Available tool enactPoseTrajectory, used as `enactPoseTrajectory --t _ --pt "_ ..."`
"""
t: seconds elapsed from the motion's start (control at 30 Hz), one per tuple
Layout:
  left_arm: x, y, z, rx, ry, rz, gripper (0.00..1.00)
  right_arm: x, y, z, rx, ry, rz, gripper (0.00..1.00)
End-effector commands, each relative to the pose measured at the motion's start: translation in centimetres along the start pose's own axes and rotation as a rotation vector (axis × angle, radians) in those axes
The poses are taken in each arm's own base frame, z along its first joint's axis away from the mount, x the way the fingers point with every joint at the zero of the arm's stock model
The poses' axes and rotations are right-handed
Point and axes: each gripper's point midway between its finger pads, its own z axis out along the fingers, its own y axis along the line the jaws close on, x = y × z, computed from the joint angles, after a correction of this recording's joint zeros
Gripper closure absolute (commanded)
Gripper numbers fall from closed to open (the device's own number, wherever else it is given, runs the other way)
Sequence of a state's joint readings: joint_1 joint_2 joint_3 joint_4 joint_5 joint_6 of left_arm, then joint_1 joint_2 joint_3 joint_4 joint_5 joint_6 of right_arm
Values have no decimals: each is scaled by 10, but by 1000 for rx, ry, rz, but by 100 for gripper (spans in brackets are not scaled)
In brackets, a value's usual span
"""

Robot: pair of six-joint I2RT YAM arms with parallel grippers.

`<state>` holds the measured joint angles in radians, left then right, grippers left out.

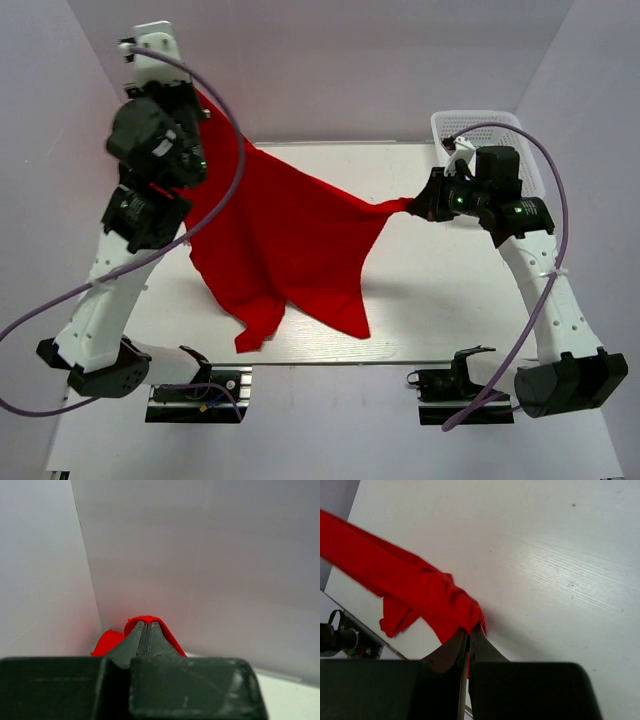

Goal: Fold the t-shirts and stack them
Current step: Flatten the tshirt out

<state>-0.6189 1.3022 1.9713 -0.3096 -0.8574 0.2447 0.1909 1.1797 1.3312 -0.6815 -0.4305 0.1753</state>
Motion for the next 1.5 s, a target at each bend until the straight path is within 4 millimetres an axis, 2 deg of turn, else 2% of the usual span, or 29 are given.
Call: enactPoseTrajectory --t 0.0,0.13,0.23,0.37,0.4,0.43,0.47,0.5,0.53,0.57,0.63,0.67,0.73,0.8,0.9,1.0,1.03,1.1,1.13,1.17,1.2,1.23,1.27,1.3,1.33,1.37,1.4,1.43,1.47 --pt "-4 13 0 -69 -29 -17 100 -28 33 -24 -120 -120 -76 100" --pt "20 6 10 -108 -16 34 100 -34 9 -14 -18 -136 -33 100" --pt "45 -9 28 -140 10 89 100 -59 -10 -3 65 -182 -13 100" --pt "57 -36 62 -94 -12 114 100 -135 -27 -5 176 -350 -47 100" --pt "81 -52 85 -89 6 149 100 -160 -21 -15 178 -414 -67 100" --pt "87 -59 98 -86 5 157 100 -180 -30 -4 196 -431 -72 100" --pt "59 -63 110 -71 -62 123 100 -199 -35 -7 218 -482 -84 100" --pt "87 -81 138 -52 -47 173 100 -236 -31 -8 211 -546 -125 100" --pt "81 -81 149 -70 -69 169 100 -251 -29 -8 206 -574 -150 100" --pt "47 -83 153 -43 -173 118 100 -257 -43 5 234 -564 -134 100" --pt "24 -82 161 12 -260 76 100 -308 -20 -29 216 -703 -185 100" --pt "-13 -75 152 17 -332 16 100 -314 -25 -27 223 -712 -191 100" --pt "-44 -76 144 82 -435 5 100 -334 -5 -64 206 -834 -234 100" --pt "-80 -61 125 102 -509 -16 100 -338 -6 -69 207 -893 -252 100" --pt "-84 -49 109 112 -468 9 100 -329 -6 -93 259 -924 -266 100" --pt "-33 -38 108 75 -274 60 100 -311 -13 -101 305 -899 -263 100" --pt "-6 -32 96 86 -197 76 100 -295 -25 -83 309 -840 -246 100" --pt "37 -17 78 57 -98 85 100 -268 -32 -75 310 -785 -237 100" --pt "105 -21 68 71 36 142 100 -241 -48 -51 308 -706 -213 100" --pt "104 -3 41 51 62 10 100 -214 -53 -45 310 -662 -190 100" --pt "130 7 26 15 141 -39 100 -176 -71 -21 322 -570 -151 100" --pt "203 13 -1 10 323 3 100 -157 -73 -12 298 -531 -143 100" --pt "228 12 -20 5 391 -127 100 -141 -72 -16 300 -525 -125 100" --pt "234 12 -48 56 435 -227 100 -73 -95 11 314 -400 -8 100" --pt "291 10 -77 89 574 -213 100 -57 -91 9 296 -396 4 100" --pt "309 8 -96 124 641 -227 100 -37 -94 13 294 -372 49 100" --pt "328 -2 -120 164 752 -307 100 33 -107 32 300 -258 180 100" --pt "353 0 -146 169 858 -304 100 47 -104 29 288 -255 194 100" --pt "378 12 -177 134 991 -274 100 85 -112 36 306 -182 246 100"
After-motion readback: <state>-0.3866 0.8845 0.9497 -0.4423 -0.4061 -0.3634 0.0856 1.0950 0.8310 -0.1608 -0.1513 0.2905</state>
